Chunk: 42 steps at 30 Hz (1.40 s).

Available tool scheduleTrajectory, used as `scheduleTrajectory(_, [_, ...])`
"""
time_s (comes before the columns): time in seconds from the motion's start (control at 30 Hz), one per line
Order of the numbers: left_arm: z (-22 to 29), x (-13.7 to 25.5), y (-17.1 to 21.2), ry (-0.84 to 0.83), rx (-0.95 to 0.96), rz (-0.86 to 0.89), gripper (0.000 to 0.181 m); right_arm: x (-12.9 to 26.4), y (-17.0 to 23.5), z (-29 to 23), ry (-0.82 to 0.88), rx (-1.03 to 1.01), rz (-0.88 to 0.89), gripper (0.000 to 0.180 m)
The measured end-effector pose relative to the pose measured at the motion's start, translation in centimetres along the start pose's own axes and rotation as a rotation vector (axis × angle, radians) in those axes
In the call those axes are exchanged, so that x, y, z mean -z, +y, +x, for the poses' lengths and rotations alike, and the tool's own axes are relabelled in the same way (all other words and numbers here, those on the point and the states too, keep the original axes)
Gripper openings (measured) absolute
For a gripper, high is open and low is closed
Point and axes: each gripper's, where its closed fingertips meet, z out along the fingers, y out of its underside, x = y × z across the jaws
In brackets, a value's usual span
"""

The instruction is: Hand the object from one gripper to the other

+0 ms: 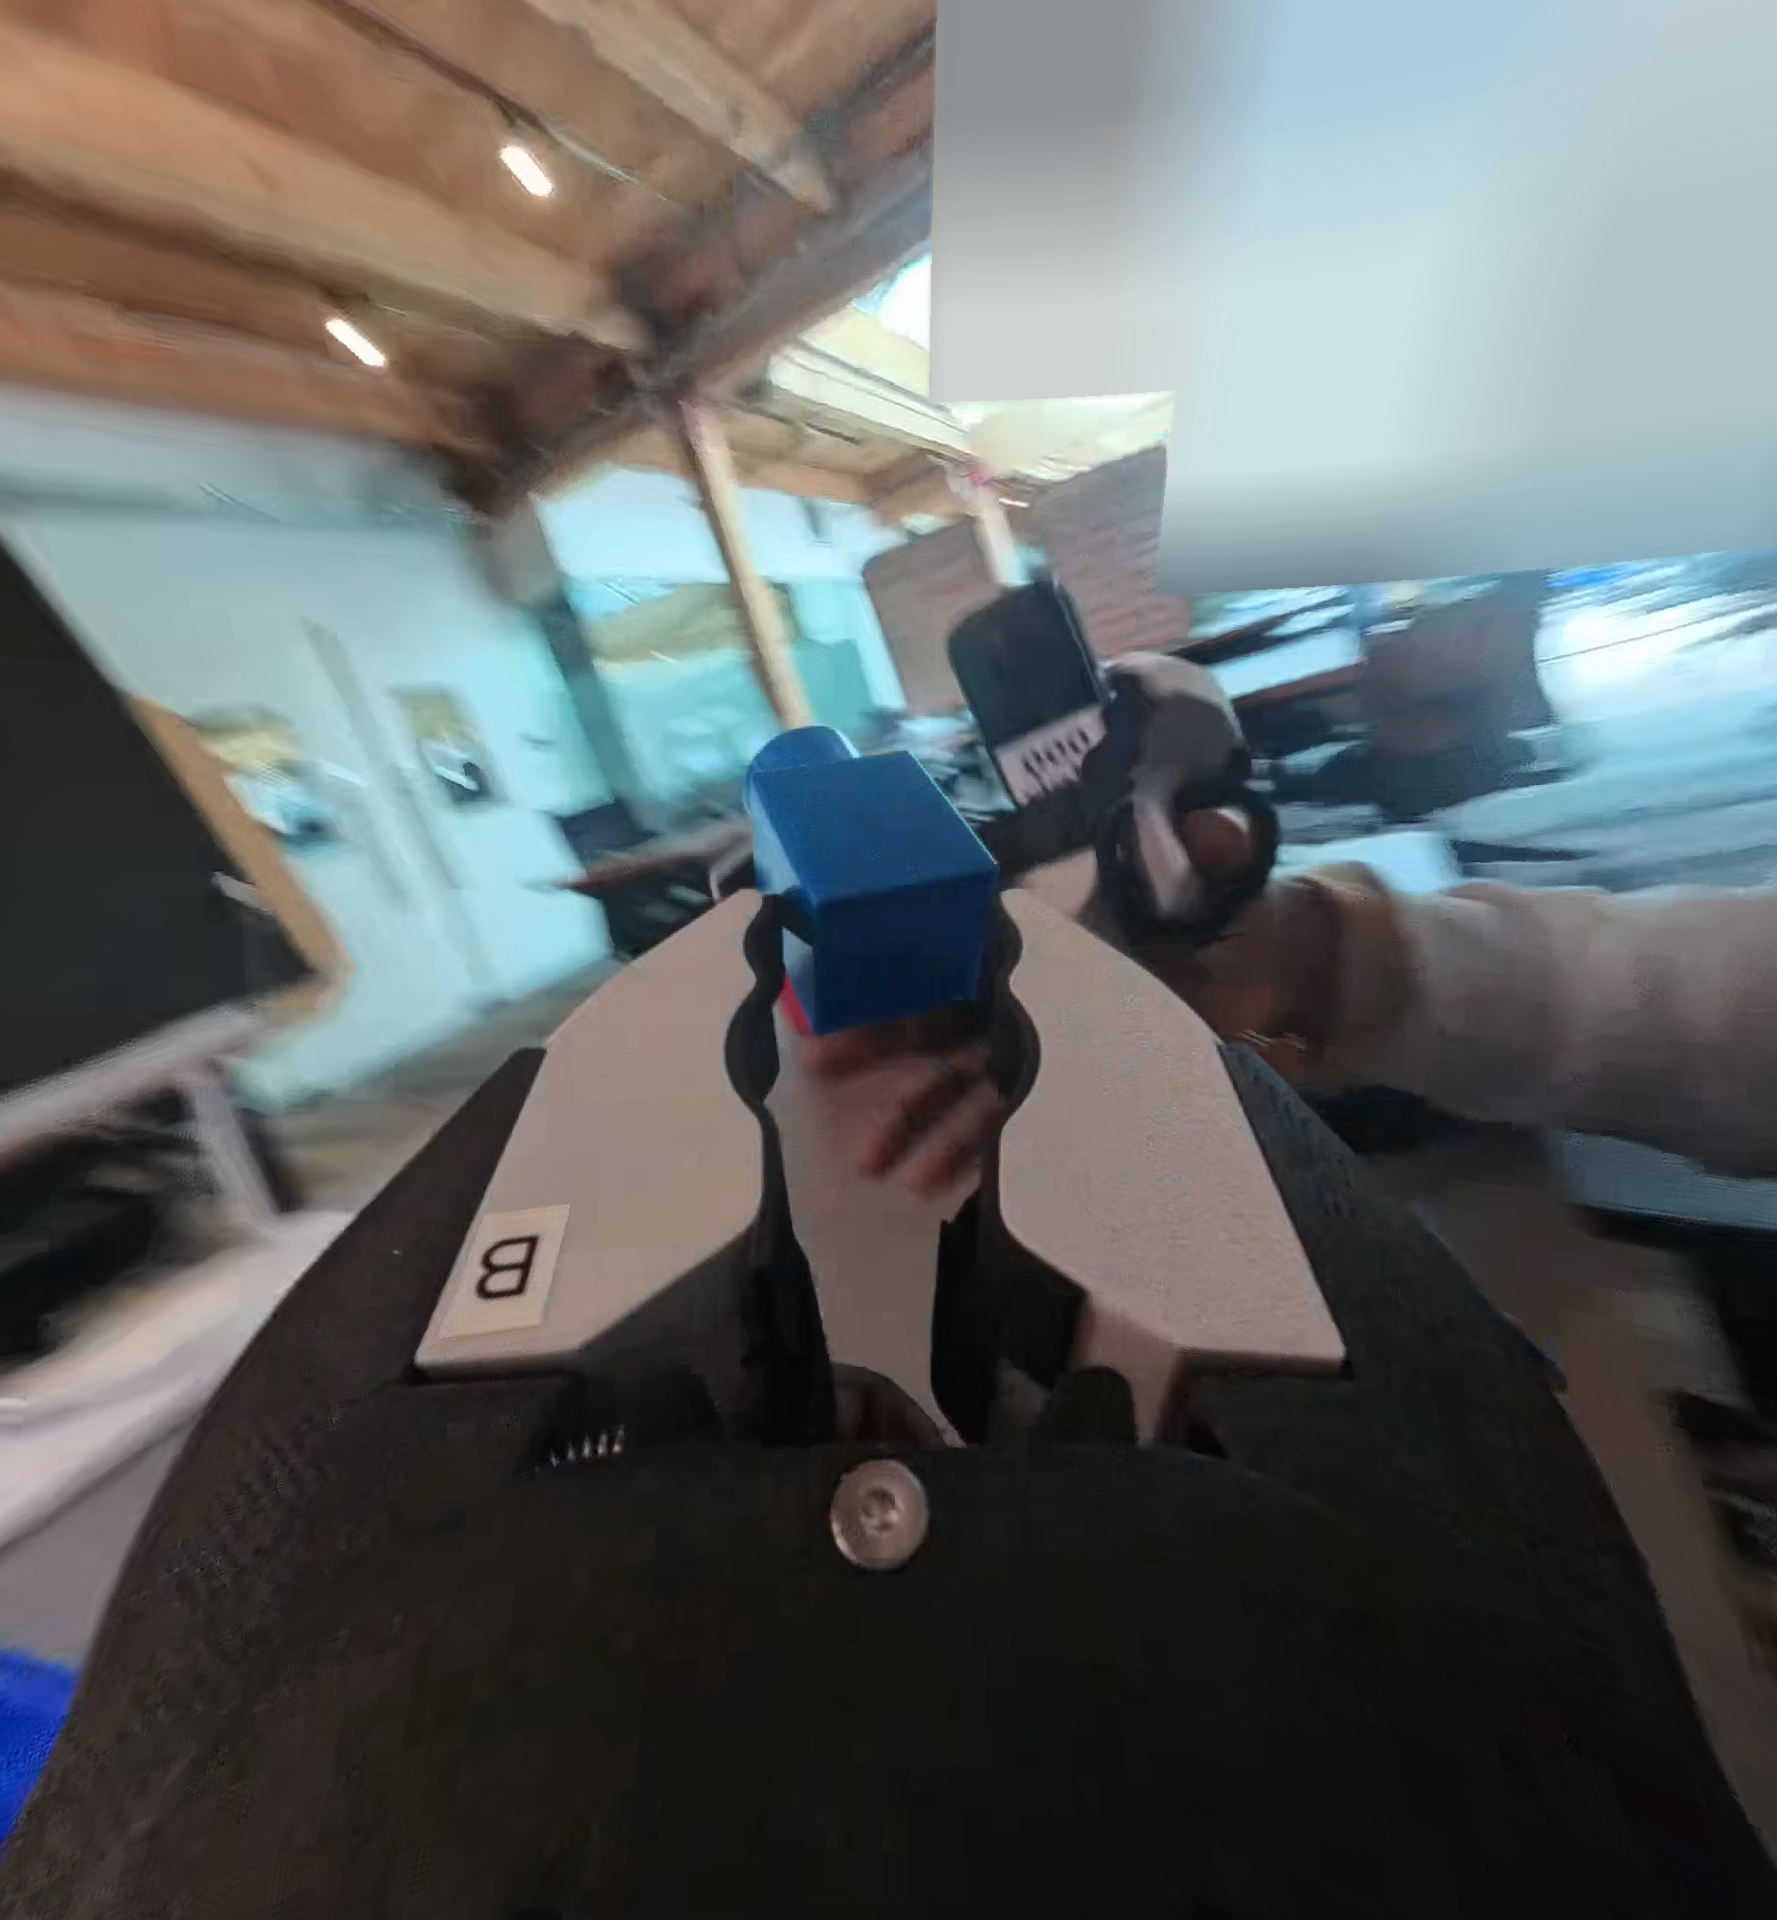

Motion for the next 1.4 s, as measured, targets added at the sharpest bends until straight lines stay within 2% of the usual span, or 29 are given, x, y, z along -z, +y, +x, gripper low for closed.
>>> scheduleTrajectory(0.03, [0.4,0.3,0.5,0.107,0.120,-0.045,0.037,0.3,0.2,-0.6,-0.020,0.087,-0.061,0.096])
scheduleTrajectory(0.1, [1.0,1.1,1.0,0.270,0.319,-0.084,0.037,1.1,1.3,-1.3,-0.056,0.294,-0.213,0.101])
scheduleTrajectory(0.17, [1.5,1.4,1.0,0.357,0.454,-0.064,0.037,1.9,2.5,-1.5,-0.100,0.480,-0.326,0.091])
scheduleTrajectory(0.23, [2.1,1.4,1.5,0.415,0.585,-0.075,0.037,2.3,3.0,-1.8,-0.151,0.529,-0.315,0.076])
scheduleTrajectory(0.3, [2.8,1.5,1.5,0.475,0.688,-0.076,0.037,2.3,3.3,-2.5,-0.205,0.564,-0.214,0.075])
scheduleTrajectory(0.4, [3.6,2.0,1.3,0.563,0.812,-0.087,0.037,2.2,4.6,-3.2,-0.197,0.880,-0.243,0.074])
scheduleTrajectory(0.47, [4.1,2.3,1.1,0.637,0.910,-0.097,0.037,2.2,4.7,-3.5,-0.177,1.008,-0.250,0.070])
scheduleTrajectory(0.63, [5.7,2.5,2.0,0.712,0.966,-0.201,0.037,2.2,5.3,-3.7,-0.181,1.136,-0.286,0.050])
scheduleTrajectory(0.7, [5.9,2.5,2.2,0.718,0.970,-0.217,0.038,2.3,6.1,-3.4,-0.191,1.152,-0.342,0.035])
scheduleTrajectory(0.73, [5.6,2.4,2.2,0.703,0.959,-0.207,0.037,2.3,6.2,-3.3,-0.186,1.150,-0.356,0.035])
scheduleTrajectory(0.8, [4.4,1.8,2.3,0.591,0.835,-0.155,0.041,2.3,5.8,-2.7,-0.133,1.097,-0.368,0.035])
scheduleTrajectory(0.83, [3.6,1.6,2.5,0.503,0.716,-0.140,0.052,2.3,5.4,-2.3,-0.101,1.038,-0.363,0.035])
scheduleTrajectory(0.87, [2.8,1.4,2.6,0.413,0.567,-0.120,0.061,2.4,4.8,-1.9,-0.073,0.958,-0.350,0.034])
scheduleTrajectory(0.97, [1.5,1.5,2.7,0.200,0.071,-0.084,0.061,2.9,3.7,0.2,0.022,0.591,-0.346,0.034])
scheduleTrajectory(1.2, [2.0,0.6,5.9,0.080,-0.625,-0.235,0.062,3.6,4.4,1.9,-0.011,-0.260,-0.346,0.034])
scheduleTrajectory(1.3, [2.0,0.3,6.6,0.060,-0.773,-0.272,0.062,3.8,5.2,2.1,-0.031,-0.411,-0.367,0.034])
scheduleTrajectory(1.4, [2.0,0.3,6.4,0.056,-0.775,-0.260,0.059,3.7,5.8,2.0,-0.028,-0.403,-0.400,0.034])
